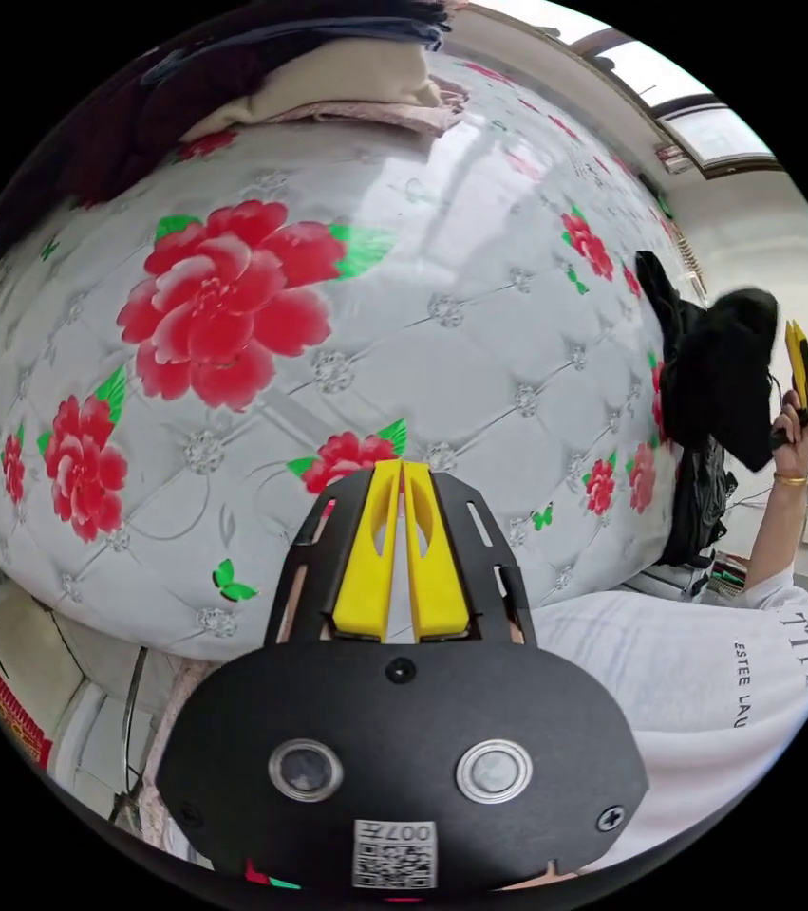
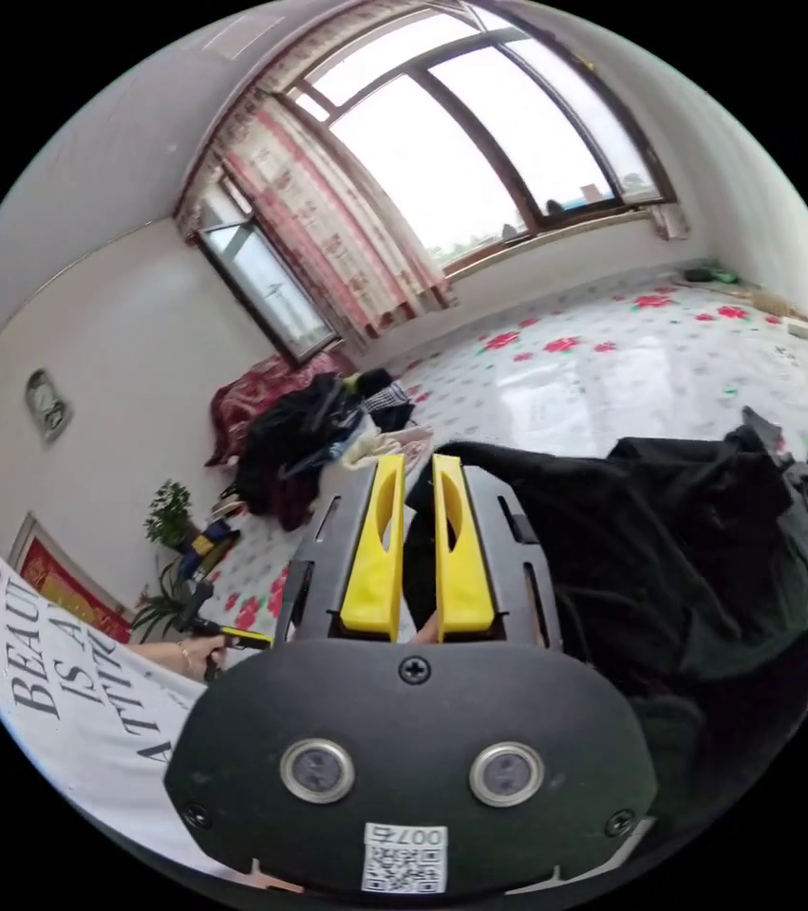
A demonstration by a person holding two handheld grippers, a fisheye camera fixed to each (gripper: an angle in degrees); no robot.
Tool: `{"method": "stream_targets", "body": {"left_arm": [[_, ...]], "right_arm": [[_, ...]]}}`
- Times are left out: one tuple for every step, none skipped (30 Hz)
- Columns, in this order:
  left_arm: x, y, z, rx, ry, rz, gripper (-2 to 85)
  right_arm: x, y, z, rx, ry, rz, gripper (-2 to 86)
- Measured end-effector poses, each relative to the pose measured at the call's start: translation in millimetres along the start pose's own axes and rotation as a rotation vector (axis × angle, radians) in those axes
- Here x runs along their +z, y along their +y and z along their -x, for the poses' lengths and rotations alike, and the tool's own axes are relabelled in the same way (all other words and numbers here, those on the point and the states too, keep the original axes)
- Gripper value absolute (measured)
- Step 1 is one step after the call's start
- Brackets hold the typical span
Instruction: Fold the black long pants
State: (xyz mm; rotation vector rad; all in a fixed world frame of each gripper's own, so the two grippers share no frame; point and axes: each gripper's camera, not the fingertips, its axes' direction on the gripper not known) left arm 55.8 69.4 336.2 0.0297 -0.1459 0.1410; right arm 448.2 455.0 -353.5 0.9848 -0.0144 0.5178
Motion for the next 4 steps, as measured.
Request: {"method": "stream_targets", "body": {"left_arm": [[-3,0,-4,0.019,0.001,-0.002,-1.0],[-5,1,-7,0.041,-0.002,0.002,-1.0],[-5,2,-7,0.05,-0.008,0.008,-1.0],[-3,4,-7,0.061,-0.023,0.025,-1.0]], "right_arm": [[-3,0,-1,-0.006,-0.012,-0.004,5.9],[-18,4,-8,-0.006,-0.008,-0.029,6.5],[-42,13,-22,0.011,0.062,-0.083,7.1],[-56,19,-31,0.025,0.126,-0.114,7.5]]}}
